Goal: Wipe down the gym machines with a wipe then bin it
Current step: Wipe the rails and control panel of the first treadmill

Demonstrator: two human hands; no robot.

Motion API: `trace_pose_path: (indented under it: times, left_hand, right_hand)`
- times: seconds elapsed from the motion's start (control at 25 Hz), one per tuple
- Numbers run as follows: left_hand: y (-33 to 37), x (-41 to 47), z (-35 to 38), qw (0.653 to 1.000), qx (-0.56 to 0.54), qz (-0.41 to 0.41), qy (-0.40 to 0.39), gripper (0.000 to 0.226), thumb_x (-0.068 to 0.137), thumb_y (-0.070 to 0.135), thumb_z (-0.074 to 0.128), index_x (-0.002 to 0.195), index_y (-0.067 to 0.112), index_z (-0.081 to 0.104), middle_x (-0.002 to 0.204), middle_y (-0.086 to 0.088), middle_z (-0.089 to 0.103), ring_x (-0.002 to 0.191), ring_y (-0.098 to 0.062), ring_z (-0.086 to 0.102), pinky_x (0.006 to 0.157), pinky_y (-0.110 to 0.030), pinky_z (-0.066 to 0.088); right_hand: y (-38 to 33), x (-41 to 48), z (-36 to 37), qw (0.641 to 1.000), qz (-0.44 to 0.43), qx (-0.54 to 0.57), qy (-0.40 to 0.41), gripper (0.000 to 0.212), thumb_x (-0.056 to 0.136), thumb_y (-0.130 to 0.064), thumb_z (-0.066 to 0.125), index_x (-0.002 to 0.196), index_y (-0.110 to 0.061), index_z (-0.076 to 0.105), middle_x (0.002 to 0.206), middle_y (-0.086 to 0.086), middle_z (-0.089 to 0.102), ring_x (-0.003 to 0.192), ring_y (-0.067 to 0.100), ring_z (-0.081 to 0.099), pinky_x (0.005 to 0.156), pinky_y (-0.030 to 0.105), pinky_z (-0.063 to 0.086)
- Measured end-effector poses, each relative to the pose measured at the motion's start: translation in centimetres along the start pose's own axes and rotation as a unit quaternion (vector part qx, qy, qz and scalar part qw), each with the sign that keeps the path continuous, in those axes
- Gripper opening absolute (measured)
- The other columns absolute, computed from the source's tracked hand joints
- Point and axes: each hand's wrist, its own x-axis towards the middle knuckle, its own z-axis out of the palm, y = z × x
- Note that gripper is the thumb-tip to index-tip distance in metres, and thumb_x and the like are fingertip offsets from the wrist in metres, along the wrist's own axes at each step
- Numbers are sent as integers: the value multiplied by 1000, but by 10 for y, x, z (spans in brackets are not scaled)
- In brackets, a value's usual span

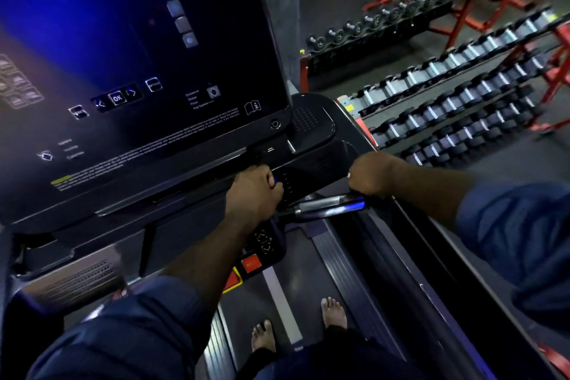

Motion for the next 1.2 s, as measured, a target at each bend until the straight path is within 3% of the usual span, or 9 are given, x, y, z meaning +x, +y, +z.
trace_pose_path:
  times: [0.08,0.12,0.28,0.36,0.56,0.76,0.92,1.08,1.2]
  left_hand:
    - [-5,1,-1,999,-21,22,-15,30,89,44,69,75,24,52,89,3,59,84,-20,57,71,-33,44]
    - [-11,2,-1,998,-34,45,-29,29,92,43,66,75,25,52,90,2,58,86,-21,57,74,-35,46]
    - [-35,1,-13,980,-136,124,-79,16,103,31,52,90,21,54,92,1,60,88,-19,57,80,-37,47]
    - [-38,-5,-24,968,-228,80,-74,14,107,25,46,98,19,57,89,-1,64,79,-11,59,70,-30,46]
    - [-41,-9,-30,944,-327,25,-31,21,106,19,44,93,14,60,83,-7,65,64,0,53,57,-13,41]
    - [-40,-11,-31,940,-336,40,-42,26,108,21,42,93,7,59,79,-8,61,64,-9,50,56,-17,39]
    - [-40,-9,-30,942,-327,50,-48,28,108,22,43,89,9,57,79,-6,62,67,-11,52,60,-20,41]
    - [-39,-8,-27,945,-316,63,-58,31,110,30,42,86,14,55,78,-4,60,68,-13,52,67,-35,46]
    - [-39,-8,-27,952,-295,71,-53,34,110,33,40,87,14,55,80,-6,62,69,-15,54,66,-35,44]
  right_hand:
    - [-14,3,-8,988,77,136,22,26,98,-24,53,111,-15,74,112,15,72,107,38,69,85,40,54]
    - [-22,6,-10,958,138,244,61,21,93,-23,59,105,-17,76,107,16,73,103,38,71,82,38,54]
    - [-50,24,-18,740,429,501,135,29,86,-13,61,110,-5,75,111,25,72,106,41,70,90,41,56]
    - [-59,35,-29,693,475,531,109,32,92,-18,60,116,2,70,119,25,70,114,41,67,93,40,54]
    - [-100,70,-77,707,438,548,94,36,96,-22,63,119,5,67,126,22,69,120,37,65,93,35,53]
    - [-142,76,-107,719,376,572,123,31,96,-21,58,114,3,67,120,25,69,113,42,67,87,37,53]
    - [-149,50,-101,731,339,579,125,24,93,-17,54,92,-2,72,102,25,74,100,39,70,79,34,50]
    - [-170,62,-110,731,350,572,124,29,98,-16,48,110,5,65,117,30,68,110,47,66,88,41,53]
    - [-161,51,-114,716,345,595,123,26,94,-17,50,103,0,68,109,25,71,100,41,69,82,37,55]
